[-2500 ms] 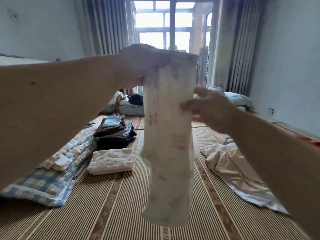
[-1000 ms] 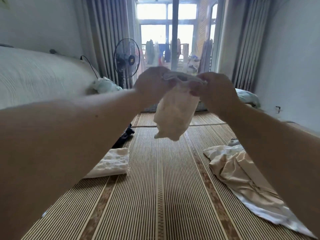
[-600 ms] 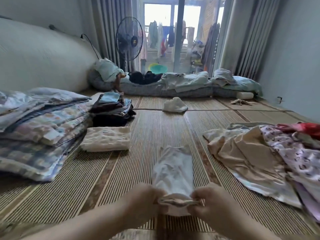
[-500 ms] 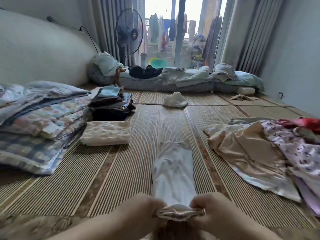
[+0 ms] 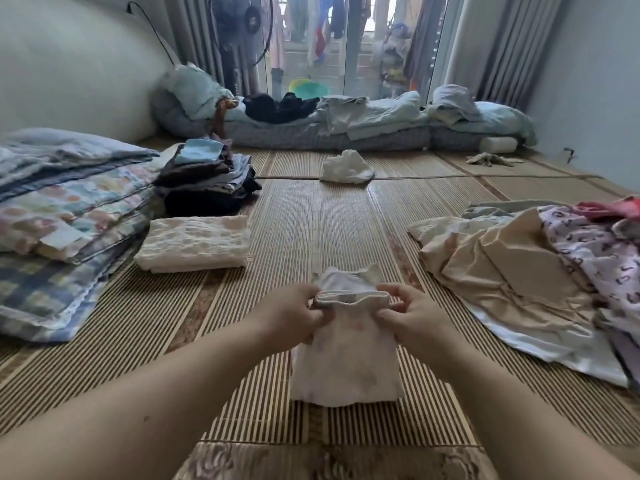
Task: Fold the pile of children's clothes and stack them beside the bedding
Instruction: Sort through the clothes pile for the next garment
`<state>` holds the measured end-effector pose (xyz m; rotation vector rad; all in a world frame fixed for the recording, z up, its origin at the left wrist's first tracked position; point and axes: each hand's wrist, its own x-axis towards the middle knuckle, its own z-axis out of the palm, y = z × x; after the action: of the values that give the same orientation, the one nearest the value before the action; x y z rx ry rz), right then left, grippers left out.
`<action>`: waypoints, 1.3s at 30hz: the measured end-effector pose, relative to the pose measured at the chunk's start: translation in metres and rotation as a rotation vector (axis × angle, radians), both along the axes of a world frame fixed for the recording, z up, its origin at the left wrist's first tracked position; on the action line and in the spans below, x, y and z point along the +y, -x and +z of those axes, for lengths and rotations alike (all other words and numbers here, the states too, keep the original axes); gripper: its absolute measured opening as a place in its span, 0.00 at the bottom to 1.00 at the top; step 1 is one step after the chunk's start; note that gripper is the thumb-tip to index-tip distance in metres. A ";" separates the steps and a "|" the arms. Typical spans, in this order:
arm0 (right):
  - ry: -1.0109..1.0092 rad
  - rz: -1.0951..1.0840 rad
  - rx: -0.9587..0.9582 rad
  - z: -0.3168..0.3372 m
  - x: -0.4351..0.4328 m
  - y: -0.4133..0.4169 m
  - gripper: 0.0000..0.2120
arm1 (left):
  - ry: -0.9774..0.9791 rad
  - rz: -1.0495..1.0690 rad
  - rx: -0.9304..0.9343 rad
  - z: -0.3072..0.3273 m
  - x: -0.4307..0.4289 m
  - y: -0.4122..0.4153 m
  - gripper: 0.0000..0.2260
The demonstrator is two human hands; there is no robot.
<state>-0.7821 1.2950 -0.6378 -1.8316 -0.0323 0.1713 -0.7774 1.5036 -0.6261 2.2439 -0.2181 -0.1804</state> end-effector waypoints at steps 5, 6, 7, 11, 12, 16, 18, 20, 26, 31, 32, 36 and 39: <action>0.657 0.089 -0.263 -0.022 -0.010 0.000 0.30 | -0.479 -0.067 -0.162 -0.040 0.012 0.007 0.34; 0.666 0.206 -0.290 -0.025 -0.012 0.005 0.31 | -0.495 -0.162 -0.225 -0.049 0.017 0.012 0.34; 0.672 0.337 -0.284 -0.029 -0.014 0.009 0.33 | -0.519 -0.283 -0.244 -0.055 0.022 0.017 0.36; 0.888 0.578 -0.180 -0.050 -0.027 0.018 0.45 | -0.688 -0.604 -0.220 -0.066 0.042 0.023 0.42; 0.943 0.555 -0.197 -0.053 -0.030 0.018 0.42 | -0.719 -0.612 -0.232 -0.067 0.044 0.021 0.39; 0.991 0.441 -0.344 -0.053 -0.035 0.021 0.22 | -0.774 -0.566 -0.256 -0.061 0.040 0.017 0.28; 0.878 0.422 -0.366 -0.049 -0.037 0.025 0.17 | -0.722 -0.554 -0.267 -0.056 0.039 0.020 0.23; 0.721 0.403 -0.328 -0.044 -0.038 0.029 0.14 | -0.605 -0.544 -0.240 -0.049 0.039 0.027 0.21; 0.184 0.476 0.063 -0.019 -0.031 0.037 0.13 | -0.012 -0.301 0.056 -0.028 0.040 0.052 0.21; -0.067 0.310 0.114 0.003 -0.013 0.018 0.13 | 0.328 -0.161 0.280 -0.005 0.026 0.032 0.18; -0.088 0.218 0.089 0.004 -0.009 0.012 0.15 | 0.330 -0.088 0.246 -0.001 0.021 0.023 0.16; -0.157 -0.141 0.203 -0.006 0.005 -0.018 0.23 | 0.171 0.186 0.152 0.002 0.002 -0.011 0.22; 0.211 -0.152 0.093 -0.019 0.008 -0.026 0.33 | -0.077 0.293 0.123 -0.011 -0.008 -0.018 0.24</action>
<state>-0.7564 1.3035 -0.6565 -2.0250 0.1962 0.1570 -0.7596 1.4959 -0.6372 2.3011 0.1866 -0.1703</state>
